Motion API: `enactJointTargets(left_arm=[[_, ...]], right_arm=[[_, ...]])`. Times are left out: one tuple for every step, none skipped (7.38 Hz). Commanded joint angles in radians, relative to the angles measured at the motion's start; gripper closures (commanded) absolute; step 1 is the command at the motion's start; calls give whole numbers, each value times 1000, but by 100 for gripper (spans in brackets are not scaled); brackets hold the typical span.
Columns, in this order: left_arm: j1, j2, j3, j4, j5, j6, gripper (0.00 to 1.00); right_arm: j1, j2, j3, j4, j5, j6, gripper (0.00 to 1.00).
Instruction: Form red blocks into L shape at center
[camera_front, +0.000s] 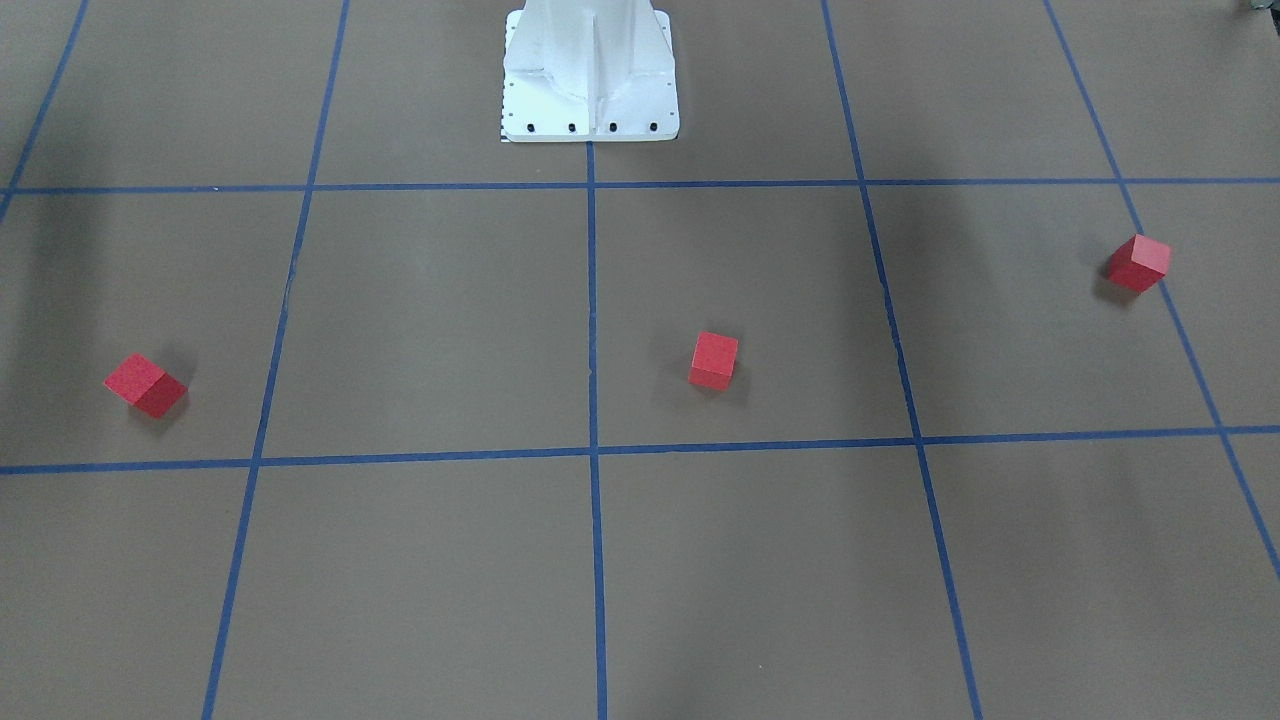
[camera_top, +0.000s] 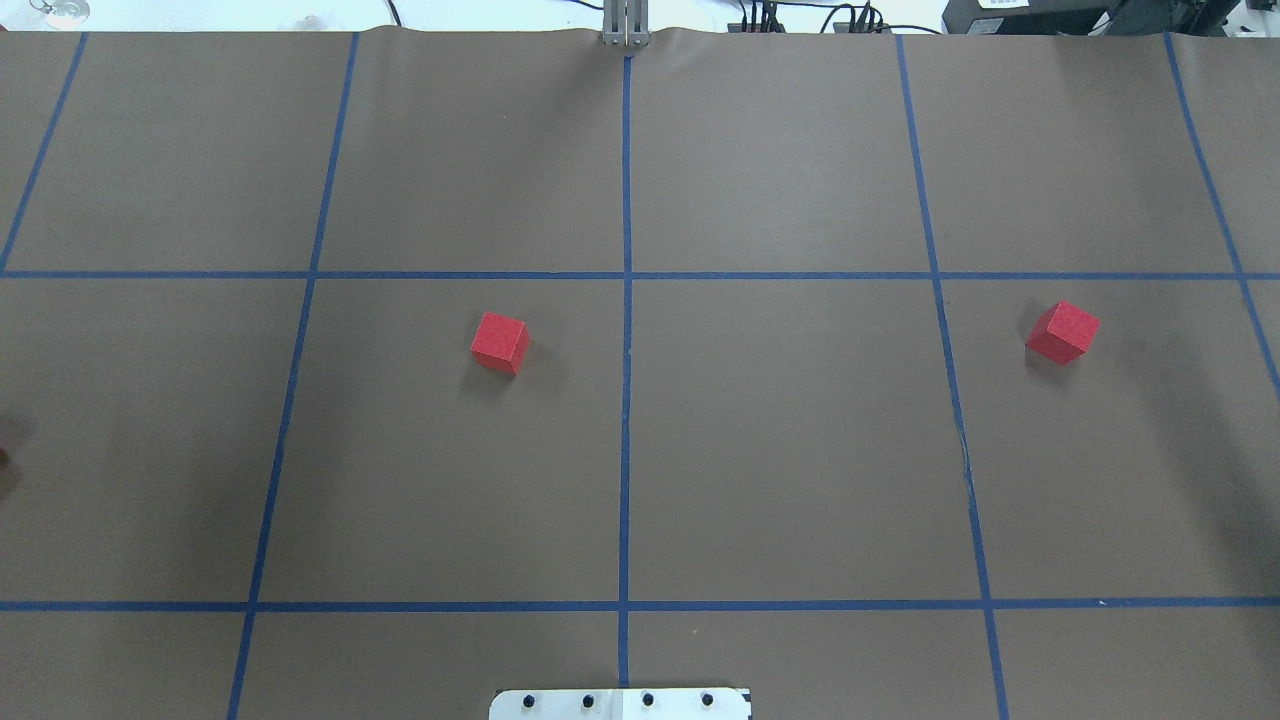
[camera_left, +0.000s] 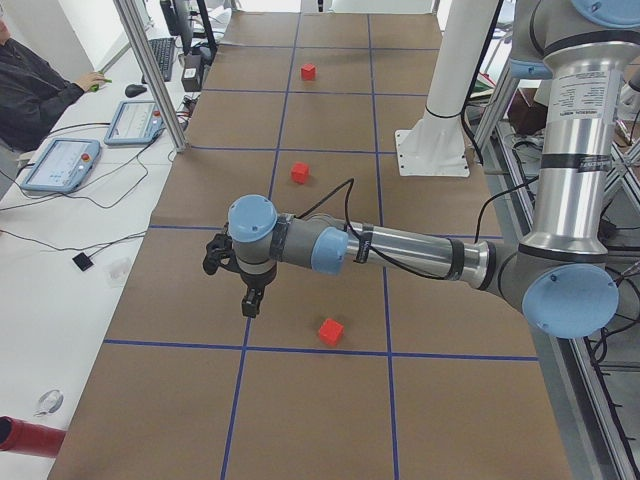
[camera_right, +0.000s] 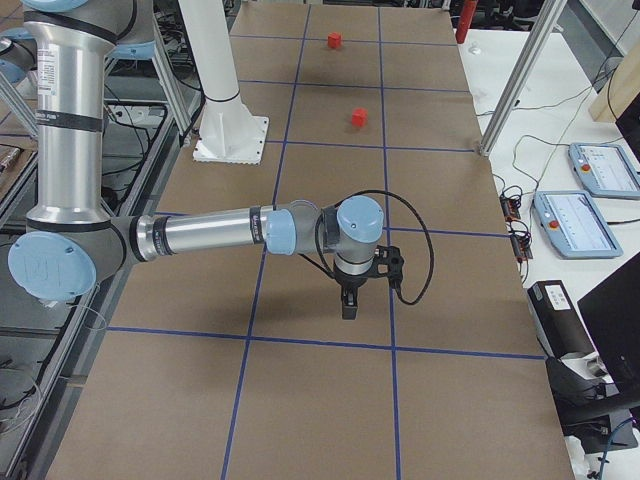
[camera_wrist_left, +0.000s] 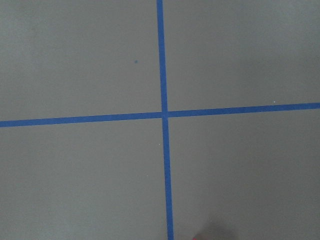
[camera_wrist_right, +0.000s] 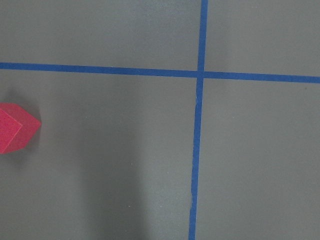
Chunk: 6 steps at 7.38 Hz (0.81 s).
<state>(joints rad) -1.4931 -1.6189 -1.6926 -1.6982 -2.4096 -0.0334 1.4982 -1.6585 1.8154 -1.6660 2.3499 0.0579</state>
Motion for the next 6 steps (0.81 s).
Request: enactJointTargets(left_arm=[[111, -140, 1, -61, -2, -112, 0], [170, -203, 1, -58, 1, -123, 0], [251, -257, 2, -58, 7, -214, 0], [328, -319, -1, -67, 39, -364, 0], [458, -401, -9, -87, 169, -539, 0], [610, -465, -7, -87, 326, -703, 0]], right_arm=[[-3, 6, -7, 38, 3, 2, 1], [-3, 5, -19, 82, 25, 3, 1], [-16, 11, -15, 81, 40, 14, 1], [-16, 31, -18, 87, 40, 16, 1], [-16, 49, -27, 88, 39, 16, 1], [-18, 49, -54, 94, 45, 14, 1]])
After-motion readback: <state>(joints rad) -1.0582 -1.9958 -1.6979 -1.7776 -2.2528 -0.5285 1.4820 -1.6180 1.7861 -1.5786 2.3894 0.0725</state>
